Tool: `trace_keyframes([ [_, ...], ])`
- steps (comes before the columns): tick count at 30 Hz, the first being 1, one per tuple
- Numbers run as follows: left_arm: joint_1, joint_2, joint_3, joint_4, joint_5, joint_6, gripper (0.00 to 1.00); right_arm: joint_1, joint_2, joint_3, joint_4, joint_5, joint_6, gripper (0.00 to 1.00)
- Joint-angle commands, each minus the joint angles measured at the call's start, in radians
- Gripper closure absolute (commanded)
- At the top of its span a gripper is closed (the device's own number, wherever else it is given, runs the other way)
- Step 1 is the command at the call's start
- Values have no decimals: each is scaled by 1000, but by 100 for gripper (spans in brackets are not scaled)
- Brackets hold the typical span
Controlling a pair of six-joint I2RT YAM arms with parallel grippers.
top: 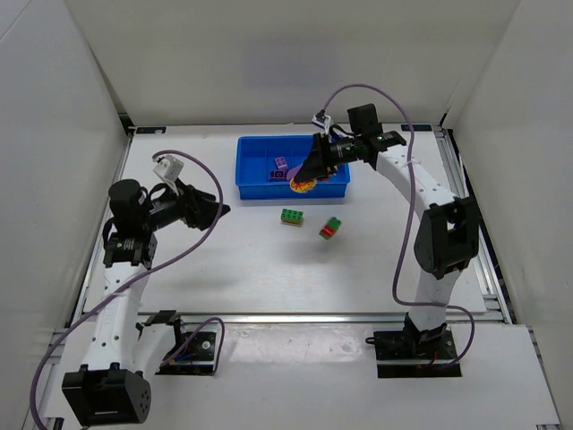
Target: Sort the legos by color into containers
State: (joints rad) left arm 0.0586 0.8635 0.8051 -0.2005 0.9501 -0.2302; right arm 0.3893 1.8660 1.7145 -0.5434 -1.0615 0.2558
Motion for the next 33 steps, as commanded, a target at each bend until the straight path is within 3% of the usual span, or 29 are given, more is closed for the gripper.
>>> trace_keyframes([
  [1, -40, 34, 68, -6, -1, 115, 22, -6, 13, -41, 287, -172, 454, 100],
  [5, -98, 69, 150, -123, 1, 284, 23, -4, 42, 7, 235, -181, 418, 100],
  [11, -201, 65, 190, -203, -79, 520, 23, -18, 21, -58, 223, -173, 436, 100],
  [17, -339, 46, 151, -179, -235, 765, 23, -1, 42, -87, 394, -176, 704, 100],
  [21, -407, 14, 74, -71, -371, 971, 23, 36, 58, -49, 419, -192, 723, 100],
  [23, -416, 29, 63, -1, -425, 929, 22, 57, 48, -14, 423, -221, 656, 100],
  [26, -401, 152, 242, -129, -418, 745, 21, 78, 30, 74, 157, -213, 319, 100],
  [27, -384, 192, 300, -176, -378, 686, 21, 82, 21, 91, 70, -203, 102, 100],
  [29, -324, 300, 444, -279, -218, 508, 21, 88, -20, 91, -92, -152, -95, 100],
  [30, -306, 328, 472, -286, -152, 441, 21, 91, -37, 73, -111, -132, -227, 100],
  [33, -270, 414, 532, -258, 89, 238, 22, 91, -131, -35, -75, -69, -404, 100],
])
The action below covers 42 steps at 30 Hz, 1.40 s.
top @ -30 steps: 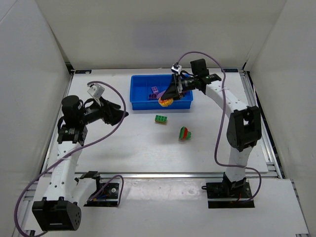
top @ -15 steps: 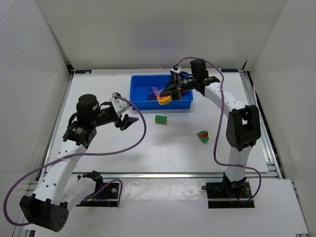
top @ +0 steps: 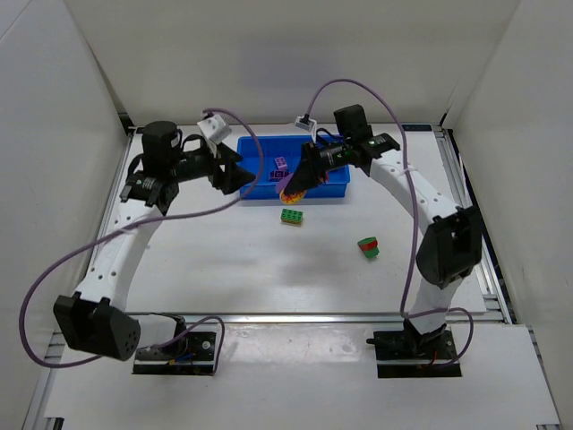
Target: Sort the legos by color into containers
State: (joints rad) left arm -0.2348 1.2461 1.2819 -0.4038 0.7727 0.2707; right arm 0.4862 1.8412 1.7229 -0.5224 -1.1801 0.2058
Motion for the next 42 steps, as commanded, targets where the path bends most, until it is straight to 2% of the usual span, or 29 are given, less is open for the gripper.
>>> trace_keyframes([
  [1, 26, 54, 65, -41, 324, -334, 22, -6, -137, -81, -87, 57, -385, 100],
  [4, 37, 113, 74, 58, 544, -453, 22, -12, -129, -56, -154, 36, -508, 100],
  [5, 38, 118, 59, 186, 584, -503, 22, -15, -120, -45, -175, 22, -523, 100],
  [6, 38, 121, 42, 222, 618, -533, 22, -20, -114, -37, -197, -4, -539, 100],
  [13, 2, 157, 54, 270, 703, -582, 23, -18, -60, 41, -195, -55, -522, 100],
  [20, -17, 173, 48, 243, 674, -538, 24, -3, -31, 105, -197, -98, -493, 100],
  [23, -23, 180, 82, 127, 631, -460, 25, 12, -33, 122, -197, -108, -490, 100],
  [27, -26, 185, 99, 53, 568, -395, 27, 31, -33, 139, -202, -112, -493, 100],
  [42, -60, 200, 131, -9, 496, -334, 29, 94, -30, 167, -255, -67, -571, 100],
])
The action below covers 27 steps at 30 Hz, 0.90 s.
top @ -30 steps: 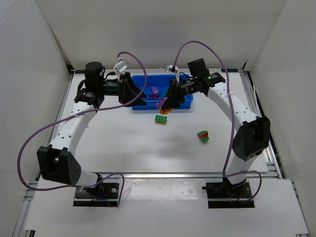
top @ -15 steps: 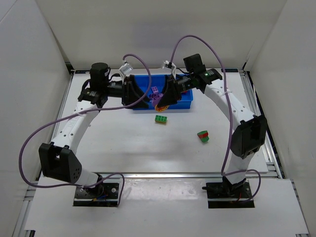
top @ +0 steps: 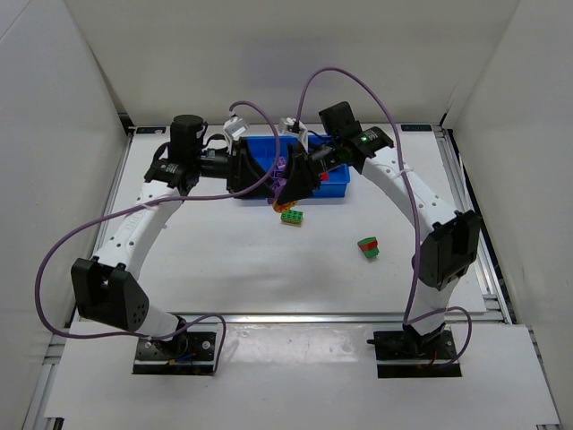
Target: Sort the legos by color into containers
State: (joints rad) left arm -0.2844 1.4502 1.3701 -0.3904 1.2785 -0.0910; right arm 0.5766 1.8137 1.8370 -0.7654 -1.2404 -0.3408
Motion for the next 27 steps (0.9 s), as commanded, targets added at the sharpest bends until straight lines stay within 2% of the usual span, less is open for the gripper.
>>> trace_keyframes([
  [1, -12, -1, 46, -27, -13, 39, 30, 5, 1, 56, -11, -7, -23, 100],
  [7, -32, 9, 53, -71, -10, 77, 37, 5, 12, 70, -15, 4, -17, 100],
  [8, -39, 7, 55, -74, -13, 82, 41, 5, 13, 71, -15, 9, -17, 100],
  [11, -48, 7, 55, -84, -25, 88, 46, 5, 19, 79, -18, 18, -10, 100],
  [14, -48, 7, 55, -87, -31, 86, 54, 5, 27, 87, -22, 25, -1, 100],
  [15, -48, 7, 55, -90, -37, 111, 62, 5, 30, 91, -25, 25, 0, 100],
  [17, -48, 7, 58, -94, -47, 114, 70, 2, 29, 90, -28, 33, 5, 99],
  [18, -48, 3, 55, -96, -53, 119, 77, 3, 29, 87, -26, 42, 12, 95],
  [19, -48, 1, 55, -96, -62, 123, 80, 3, 27, 84, -28, 47, 17, 91],
  [21, -48, -8, 50, -96, -77, 132, 83, 5, 22, 67, -22, 76, 40, 77],
  [22, -50, -11, 47, -96, -87, 142, 85, 5, 15, 53, -22, 81, 40, 65],
  [25, -48, -33, 27, -74, -93, 139, 88, 3, -13, 10, -17, 96, 46, 47],
  [27, -48, -59, -12, -4, -110, 111, 89, 3, -30, -21, -18, 104, 48, 39],
])
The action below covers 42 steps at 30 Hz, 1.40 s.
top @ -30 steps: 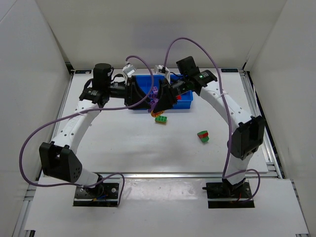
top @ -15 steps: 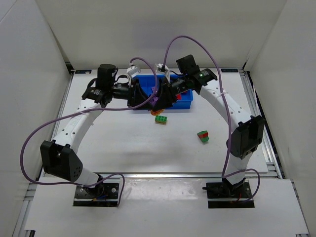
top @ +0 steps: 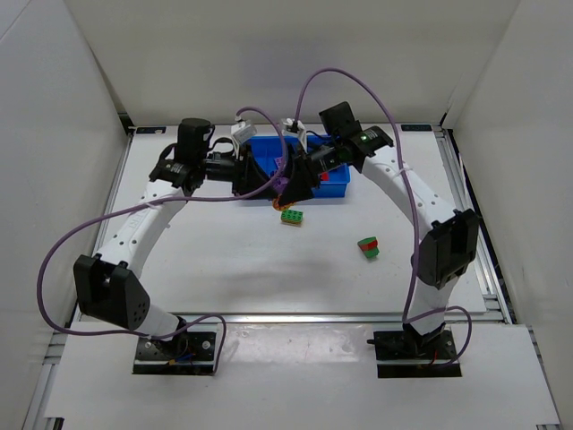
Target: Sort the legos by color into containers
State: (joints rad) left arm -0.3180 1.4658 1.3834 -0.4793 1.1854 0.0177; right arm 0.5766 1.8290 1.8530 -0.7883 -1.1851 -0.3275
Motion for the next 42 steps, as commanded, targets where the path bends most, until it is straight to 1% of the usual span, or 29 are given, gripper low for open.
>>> trace_keyframes([
  [1, -15, -87, -41, 106, -23, -10, 89, 2, -50, -46, 4, 50, 35, 39],
  [2, -15, -94, -53, 152, -24, -13, 90, 3, -57, -54, 1, 53, 35, 35],
  [4, -15, -102, -72, 171, -24, -45, 90, 5, -69, -69, -5, 54, 35, 34],
  [7, -15, -101, -76, 180, -21, -56, 90, 2, -79, -90, -11, 48, 22, 33],
  [13, -15, -101, -72, 199, -17, -65, 90, 3, -82, -104, -45, 35, -1, 28],
  [16, -15, -102, -72, 199, -17, -65, 90, -1, -77, -106, -52, 32, -5, 32],
  [17, -15, -104, -73, 196, -17, -65, 90, -4, -77, -104, -51, 18, -4, 38],
  [19, -15, -107, -75, 191, -15, -58, 90, -11, -76, -104, -42, 7, 2, 46],
  [22, -15, -107, -80, 183, -18, -50, 90, -27, -74, -94, -34, -7, 16, 50],
  [24, -15, -108, -83, 179, -18, -47, 90, -32, -73, -86, -17, -13, 40, 50],
  [27, -15, -113, -90, 177, -21, -44, 90, -41, -74, -75, 7, -25, 68, 55],
  [28, -15, -113, -92, 177, -20, -42, 90, -43, -76, -74, 14, -25, 77, 59],
  [30, -15, -113, -93, 176, -24, -42, 90, -47, -74, -72, 20, -28, 84, 63],
  [31, -15, -113, -92, 174, -24, -42, 90, -50, -76, -72, 26, -25, 88, 69],
  [32, -15, -113, -93, 174, -24, -42, 90, -52, -74, -74, 30, -27, 94, 71],
  [33, -16, -111, -93, 174, -26, -38, 90, -57, -74, -74, 35, -25, 99, 72],
  [35, -15, -111, -98, 165, -29, -33, 90, -58, -76, -71, 46, -27, 122, 70],
  [37, -13, -114, -106, 165, -27, -33, 90, -66, -80, -66, 55, -22, 136, 65],
  [39, -13, -116, -110, 162, -27, -35, 90, -69, -82, -61, 57, -11, 139, 64],
  [41, -13, -116, -113, 159, -29, -29, 90, -69, -83, -57, 58, -11, 139, 64],
  [42, -13, -114, -112, 156, -29, -28, 90, -72, -83, -55, 57, -13, 139, 70],
])
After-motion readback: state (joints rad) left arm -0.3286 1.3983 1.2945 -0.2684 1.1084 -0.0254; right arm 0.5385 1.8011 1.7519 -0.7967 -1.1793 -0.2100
